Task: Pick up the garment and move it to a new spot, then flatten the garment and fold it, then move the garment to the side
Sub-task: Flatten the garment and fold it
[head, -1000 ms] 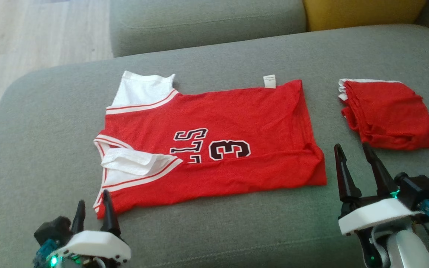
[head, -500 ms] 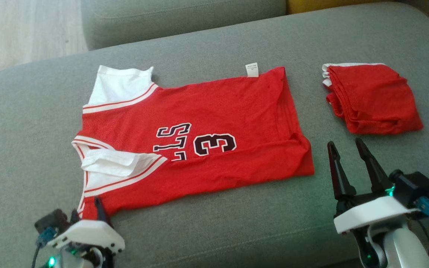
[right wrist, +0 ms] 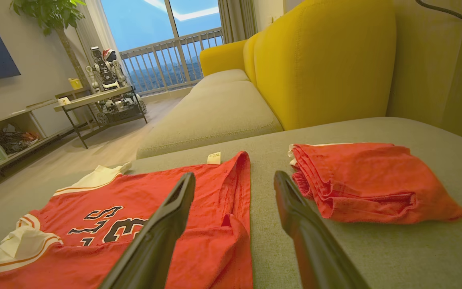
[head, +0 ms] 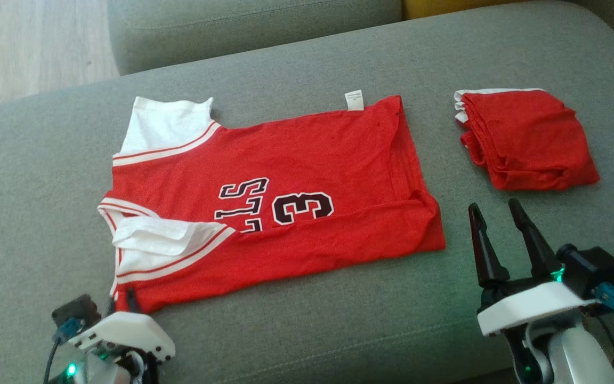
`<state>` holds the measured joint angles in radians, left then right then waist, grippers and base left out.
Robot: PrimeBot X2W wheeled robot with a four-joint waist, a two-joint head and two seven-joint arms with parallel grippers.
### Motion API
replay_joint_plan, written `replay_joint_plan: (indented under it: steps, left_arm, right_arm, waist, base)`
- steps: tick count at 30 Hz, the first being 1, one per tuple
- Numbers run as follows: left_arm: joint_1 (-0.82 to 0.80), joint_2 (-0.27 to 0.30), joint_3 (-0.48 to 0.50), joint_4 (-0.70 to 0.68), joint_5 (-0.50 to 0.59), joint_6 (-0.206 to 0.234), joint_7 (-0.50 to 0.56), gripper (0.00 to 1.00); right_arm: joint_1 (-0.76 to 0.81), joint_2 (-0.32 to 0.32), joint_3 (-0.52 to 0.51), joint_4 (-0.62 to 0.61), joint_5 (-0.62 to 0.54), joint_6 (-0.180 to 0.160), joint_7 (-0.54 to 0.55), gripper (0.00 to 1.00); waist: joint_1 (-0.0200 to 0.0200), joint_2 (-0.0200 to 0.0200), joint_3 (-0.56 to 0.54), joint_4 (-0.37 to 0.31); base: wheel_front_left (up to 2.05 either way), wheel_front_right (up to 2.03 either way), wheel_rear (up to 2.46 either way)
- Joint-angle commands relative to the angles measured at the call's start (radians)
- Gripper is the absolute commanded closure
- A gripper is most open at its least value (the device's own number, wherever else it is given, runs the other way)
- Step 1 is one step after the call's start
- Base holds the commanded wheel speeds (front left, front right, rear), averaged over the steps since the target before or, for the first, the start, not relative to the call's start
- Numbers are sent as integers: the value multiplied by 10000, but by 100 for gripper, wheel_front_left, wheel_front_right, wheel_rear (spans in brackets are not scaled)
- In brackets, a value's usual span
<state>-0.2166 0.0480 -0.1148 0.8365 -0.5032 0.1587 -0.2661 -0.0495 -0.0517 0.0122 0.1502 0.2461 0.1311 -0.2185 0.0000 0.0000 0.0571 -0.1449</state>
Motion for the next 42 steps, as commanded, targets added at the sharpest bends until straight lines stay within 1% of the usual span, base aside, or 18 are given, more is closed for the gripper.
replay_joint_plan:
  steps: [1, 5, 9, 10, 15, 22, 25, 26, 29, 35, 40, 41, 42]
  left_arm:
    - [-270, 70, 140, 96, -26, -141, 62, 100]
    - [-313, 63, 87, 10, 22, -329, 51, 100]
    - [-70, 70, 183, -992, 388, -417, 47, 100]
    - [-70, 70, 183, -992, 388, -417, 47, 100]
    - [551, 54, 141, -2463, 970, -493, 45, 100]
    - [992, 32, -36, -3657, 1154, -475, 44, 100]
    - [1038, 28, -217, -3878, 1129, -456, 44, 100]
    - [1029, 26, -336, -3972, 1136, -440, 44, 100]
    - [1007, 25, -488, -4058, 1196, -408, 44, 100]
    - [928, 24, -631, -4179, 1205, -393, 43, 100]
    - [873, 24, -663, -4184, 1186, -383, 43, 100]
    - [870, 24, -666, -4176, 1184, -379, 43, 100]
    - [869, 24, -672, -4155, 1183, -375, 43, 100]
  right_arm:
    - [-342, 14, 233, -235, 37, -4, 56, 0]
    - [-311, 14, 48, 145, 176, -4, 315, 0]
    - [-324, 14, -55, 744, 712, -4, 614, 0]
    - [-324, 14, -55, 744, 712, -4, 614, 0]
    - [-623, 14, -325, 2054, 1930, -4, 834, 0]
    - [-1653, 14, -162, 4108, 3341, -4, 815, 0]
    - [-2083, 14, -150, 5045, 3649, -4, 663, 0]
    - [-2352, 14, -132, 5663, 3736, -4, 577, 0]
    - [-2725, 14, 52, 6384, 4099, -4, 480, 0]
    - [-3282, 14, 688, 7253, 4639, -4, 166, 0]
    - [-3618, 14, 1242, 7660, 5148, -4, 18, 0]
    - [-3668, 14, 1350, 7750, 5192, -4, 0, 15]
    - [-3720, 14, 1436, 7847, 5201, -4, -31, 70]
  waist:
    - [0, 0, -15, 34]
    - [0, 0, -72, 156]
    - [0, 0, -115, 359]
    - [0, 0, -115, 359]
    - [0, 0, -96, 737]
    - [0, 0, 34, 1205]
    - [0, 0, 71, 1387]
    - [0, 0, 115, 1484]
    - [0, 0, 189, 1576]
    - [0, 0, 339, 1633]
    - [0, 0, 400, 1619]
    - [0, 0, 399, 1613]
    - [0, 0, 396, 1606]
  base:
    - [0, 0, 0]
    - [0, 0, 0]
    - [0, 0, 0]
    - [0, 0, 0]
    - [0, 0, 0]
    - [0, 0, 0]
    - [0, 0, 0]
    - [0, 0, 0]
    - [0, 0, 0]
    - [0, 0, 0]
    - [0, 0, 0]
    - [0, 0, 0]
    - [0, 0, 0]
